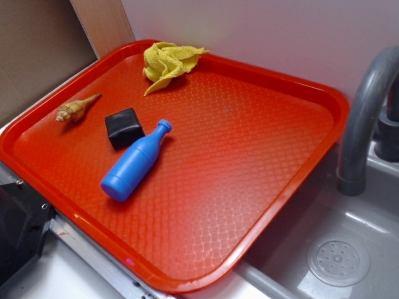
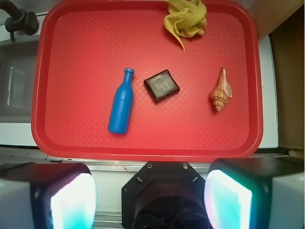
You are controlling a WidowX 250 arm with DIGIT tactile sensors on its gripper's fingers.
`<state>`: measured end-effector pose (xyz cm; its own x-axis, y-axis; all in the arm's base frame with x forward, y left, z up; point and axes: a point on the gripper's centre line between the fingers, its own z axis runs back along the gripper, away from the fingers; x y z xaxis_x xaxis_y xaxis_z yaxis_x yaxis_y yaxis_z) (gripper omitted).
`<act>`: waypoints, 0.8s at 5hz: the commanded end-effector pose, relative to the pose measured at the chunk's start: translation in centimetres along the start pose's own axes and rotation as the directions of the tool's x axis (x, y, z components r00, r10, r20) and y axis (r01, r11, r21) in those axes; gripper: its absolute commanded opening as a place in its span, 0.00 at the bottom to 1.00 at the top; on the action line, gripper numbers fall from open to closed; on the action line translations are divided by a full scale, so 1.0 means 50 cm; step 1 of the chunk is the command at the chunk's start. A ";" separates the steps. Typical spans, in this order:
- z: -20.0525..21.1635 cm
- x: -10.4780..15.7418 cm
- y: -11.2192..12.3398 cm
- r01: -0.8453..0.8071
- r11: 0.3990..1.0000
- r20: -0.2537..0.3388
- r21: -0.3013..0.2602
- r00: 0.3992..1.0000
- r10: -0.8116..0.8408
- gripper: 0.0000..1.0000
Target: Grab the blue bottle.
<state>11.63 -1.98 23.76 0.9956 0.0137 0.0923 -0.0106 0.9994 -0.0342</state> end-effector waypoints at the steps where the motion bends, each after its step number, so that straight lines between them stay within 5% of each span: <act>1: 0.000 0.000 0.000 0.000 1.000 0.000 0.000 1.000 0.000 1.00; 4: -0.187 0.097 -0.066 0.003 0.999 -0.020 0.048 1.000 -0.002 1.00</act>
<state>17.22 -5.47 14.23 0.9990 0.0157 0.0422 -0.0166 0.9996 0.0208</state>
